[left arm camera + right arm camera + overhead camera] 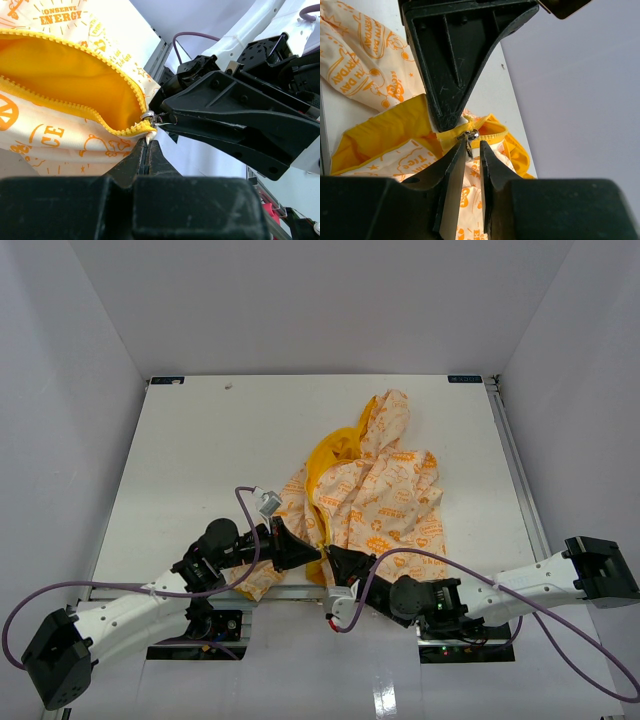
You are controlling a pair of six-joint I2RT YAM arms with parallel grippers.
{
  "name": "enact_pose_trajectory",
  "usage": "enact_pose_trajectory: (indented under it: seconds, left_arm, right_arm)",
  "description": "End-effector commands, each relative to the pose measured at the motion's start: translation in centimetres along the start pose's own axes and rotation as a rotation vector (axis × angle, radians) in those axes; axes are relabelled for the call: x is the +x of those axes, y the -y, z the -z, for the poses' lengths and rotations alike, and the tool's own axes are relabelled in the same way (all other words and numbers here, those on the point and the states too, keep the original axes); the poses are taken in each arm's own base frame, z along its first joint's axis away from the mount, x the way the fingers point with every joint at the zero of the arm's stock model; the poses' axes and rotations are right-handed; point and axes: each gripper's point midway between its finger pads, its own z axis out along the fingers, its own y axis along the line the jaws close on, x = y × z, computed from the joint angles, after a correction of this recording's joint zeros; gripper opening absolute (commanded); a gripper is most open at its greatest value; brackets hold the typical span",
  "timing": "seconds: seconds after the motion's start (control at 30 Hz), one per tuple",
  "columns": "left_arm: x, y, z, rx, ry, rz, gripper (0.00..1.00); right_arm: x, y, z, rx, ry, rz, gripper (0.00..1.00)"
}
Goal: Zip up the jacket
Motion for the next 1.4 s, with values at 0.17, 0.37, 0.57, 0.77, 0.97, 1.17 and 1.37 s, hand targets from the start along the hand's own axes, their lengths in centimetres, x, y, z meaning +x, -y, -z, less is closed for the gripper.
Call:
enact_pose_trajectory:
  seconds: [0.17,0.37,0.57,0.77,0.97,1.17,1.37]
  left_arm:
    - [0.3,0.5,0.0,0.027,-0.018,-0.005,0.00]
    - [0.3,0.7,0.0,0.032,-0.019,-0.009,0.00]
    - [0.3,0.6,0.1,0.031,-0.016,-0.012,0.00]
    - [0.4,0.6,0.1,0.036,-0.018,-0.012,0.00]
    - [0.5,0.6,0.2,0.038,-0.016,-0.013,0.00]
    - [0.8,0.7,0.2,0.049,-0.023,-0.015,0.00]
    - [1.3,0.5,0.5,0.049,-0.030,-0.014,0.00]
  right_arm:
    - [-0.6,1.6,0.2,0.072,0.018,-0.045,0.23]
    - [-0.6,1.0,0.0,0.042,0.023,-0.048,0.22]
    - [-0.9,0.6,-0.1,0.025,0.033,-0.052,0.22]
    - [-0.8,0.3,-0.3,0.018,0.027,-0.048,0.20]
    - [-0.8,0.1,-0.4,0.017,0.029,-0.050,0.19]
    - [-1.2,0.9,-0.5,0.049,0.031,-0.062,0.08]
    - [-2.4,2.8,-1.4,0.097,0.035,-0.073,0.08]
